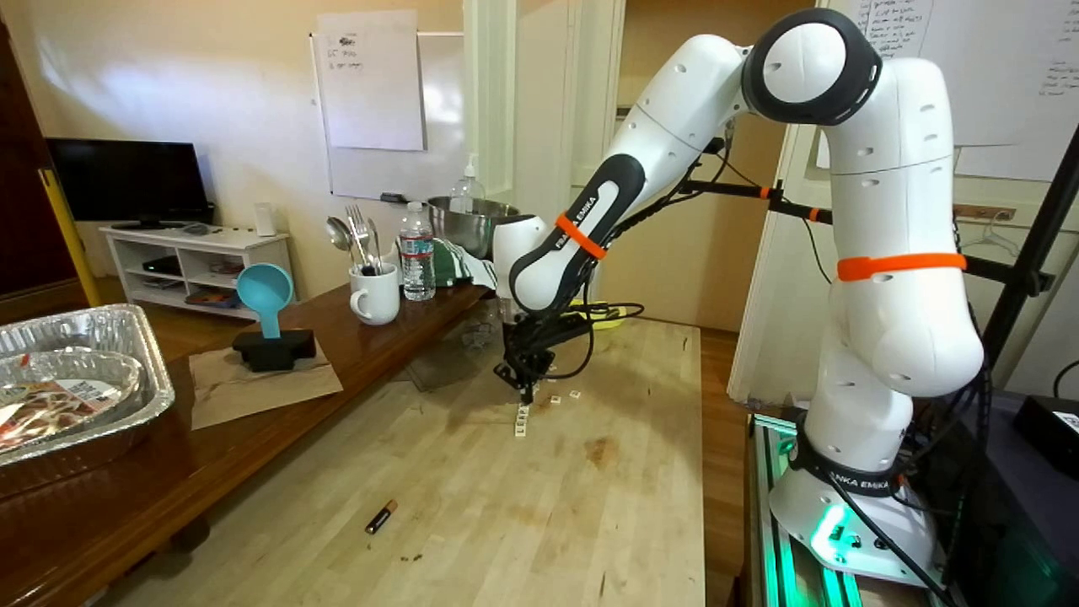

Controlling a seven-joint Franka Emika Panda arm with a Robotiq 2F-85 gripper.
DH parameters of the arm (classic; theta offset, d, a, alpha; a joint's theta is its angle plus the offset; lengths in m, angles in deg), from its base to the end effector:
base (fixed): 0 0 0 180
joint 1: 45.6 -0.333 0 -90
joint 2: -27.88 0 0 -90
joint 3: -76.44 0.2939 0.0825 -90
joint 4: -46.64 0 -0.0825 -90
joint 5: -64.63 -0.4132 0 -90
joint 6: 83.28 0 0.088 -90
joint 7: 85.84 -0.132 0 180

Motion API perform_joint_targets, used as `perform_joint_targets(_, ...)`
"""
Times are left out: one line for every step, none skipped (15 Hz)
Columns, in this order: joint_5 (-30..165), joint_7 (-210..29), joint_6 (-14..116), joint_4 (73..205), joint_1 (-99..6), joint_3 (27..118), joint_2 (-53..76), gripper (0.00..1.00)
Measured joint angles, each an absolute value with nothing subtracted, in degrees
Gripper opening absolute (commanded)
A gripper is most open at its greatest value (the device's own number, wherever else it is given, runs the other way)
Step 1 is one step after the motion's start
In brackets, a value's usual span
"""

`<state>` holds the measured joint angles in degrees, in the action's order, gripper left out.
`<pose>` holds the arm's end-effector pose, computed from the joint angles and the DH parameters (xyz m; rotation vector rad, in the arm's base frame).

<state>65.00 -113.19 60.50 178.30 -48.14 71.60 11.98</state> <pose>0.5299 -0.0238 0.1516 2.9999 -0.7815 -0.0894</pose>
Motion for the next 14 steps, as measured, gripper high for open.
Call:
perform_joint_targets(64.8,-113.2,60.5,178.5,-48.1,71.6,12.3,0.00)
perform_joint_targets(64.8,-113.2,60.5,178.7,-48.1,71.6,12.6,0.00)
perform_joint_targets(64.8,-113.2,60.5,179.0,-48.1,71.6,13.0,0.00)
perform_joint_targets(64.8,-113.2,60.5,179.2,-48.1,71.6,13.3,0.00)
perform_joint_targets(64.8,-112.9,60.5,179.5,-48.1,71.5,13.7,0.00)
perform_joint_targets(65.0,-112.0,60.5,179.8,-48.1,71.5,14.0,0.00)
perform_joint_targets(65.2,-110.2,60.6,180.2,-48.0,71.5,14.5,0.00)
perform_joint_targets(65.6,-108.2,60.7,180.7,-47.8,71.5,14.9,0.00)
perform_joint_targets(66.1,-105.7,60.8,181.2,-47.6,71.5,15.3,0.00)
perform_joint_targets(66.6,-103.5,61.1,181.8,-47.3,71.5,15.8,0.00)
perform_joint_targets(67.4,-101.7,61.5,182.3,-47.1,71.4,16.1,0.00)
perform_joint_targets(68.3,-100.0,61.8,182.9,-46.9,71.4,16.4,0.00)
perform_joint_targets(69.1,-98.4,62.3,183.4,-46.7,71.3,16.6,0.00)
perform_joint_targets(69.8,-97.1,62.9,183.8,-46.4,71.3,16.6,0.00)
